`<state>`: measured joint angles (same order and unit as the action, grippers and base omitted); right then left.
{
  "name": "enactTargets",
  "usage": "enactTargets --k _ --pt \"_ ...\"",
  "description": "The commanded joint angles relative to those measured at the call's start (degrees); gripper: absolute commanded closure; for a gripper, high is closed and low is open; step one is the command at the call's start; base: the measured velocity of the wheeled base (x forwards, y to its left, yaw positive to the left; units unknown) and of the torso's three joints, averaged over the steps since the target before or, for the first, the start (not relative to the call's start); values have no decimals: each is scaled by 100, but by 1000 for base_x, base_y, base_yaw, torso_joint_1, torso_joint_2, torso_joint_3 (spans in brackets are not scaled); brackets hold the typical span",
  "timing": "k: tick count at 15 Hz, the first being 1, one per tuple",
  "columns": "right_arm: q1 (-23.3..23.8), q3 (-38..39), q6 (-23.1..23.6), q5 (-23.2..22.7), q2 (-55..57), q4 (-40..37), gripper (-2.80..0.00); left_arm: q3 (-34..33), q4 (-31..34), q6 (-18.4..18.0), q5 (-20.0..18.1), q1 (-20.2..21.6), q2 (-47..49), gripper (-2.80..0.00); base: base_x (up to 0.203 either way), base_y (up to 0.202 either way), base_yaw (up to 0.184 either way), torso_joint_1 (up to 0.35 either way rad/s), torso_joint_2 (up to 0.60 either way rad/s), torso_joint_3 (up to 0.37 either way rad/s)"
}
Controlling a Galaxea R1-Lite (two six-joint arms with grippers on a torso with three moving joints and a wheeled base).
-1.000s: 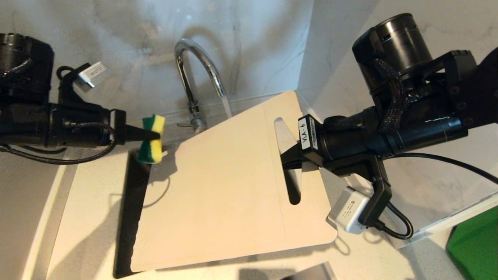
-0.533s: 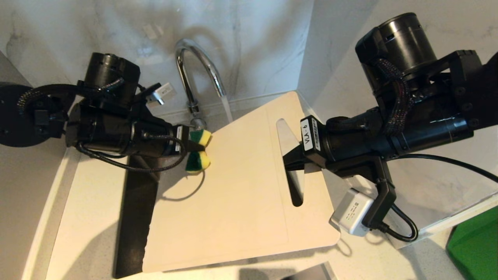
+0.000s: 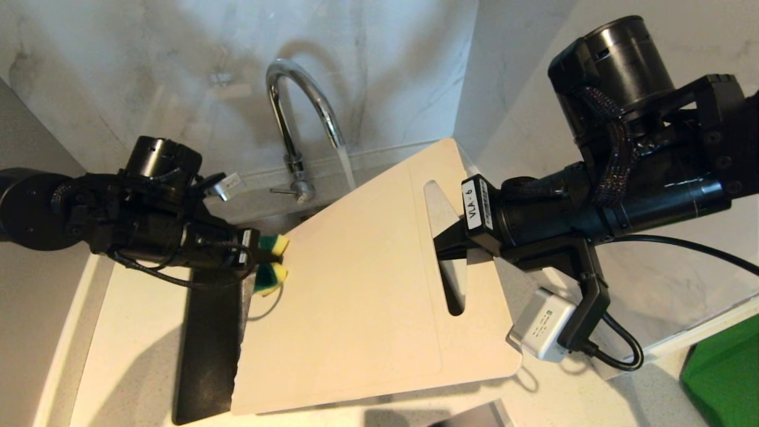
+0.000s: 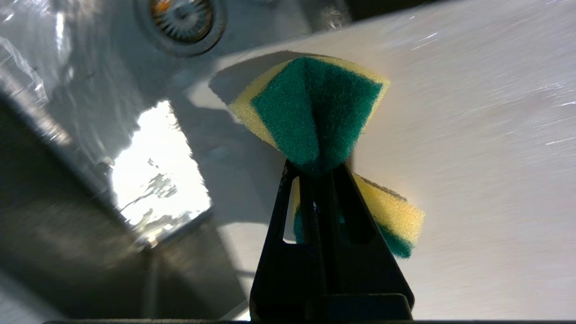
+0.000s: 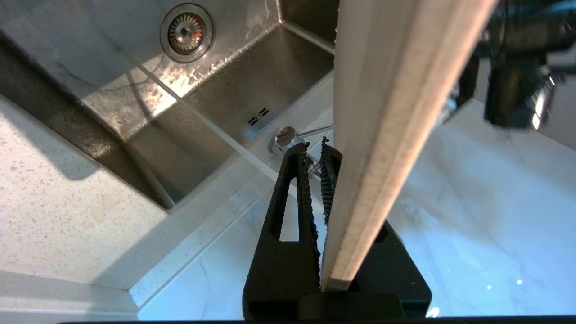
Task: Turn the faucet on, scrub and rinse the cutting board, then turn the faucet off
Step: Scrub the cutting board underwater
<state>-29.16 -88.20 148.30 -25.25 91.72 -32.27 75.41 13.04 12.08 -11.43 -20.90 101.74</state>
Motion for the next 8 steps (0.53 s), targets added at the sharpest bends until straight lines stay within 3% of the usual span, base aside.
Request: enactTargets --k 1,5,8 --pt "-2 4 85 -13 -5 -16 0 -603 -279 -168 -59 379 -223 0 0 0 0 0 0 0" --pt "-2 128 85 -7 -84 -16 0 -1721 -1174 -808 -225 1358 -352 0 0 0 0 0 0 0" --pt "-2 110 85 2 -75 -8 0 -1807 -1343 -938 -766 1714 -565 0 0 0 0 0 0 0"
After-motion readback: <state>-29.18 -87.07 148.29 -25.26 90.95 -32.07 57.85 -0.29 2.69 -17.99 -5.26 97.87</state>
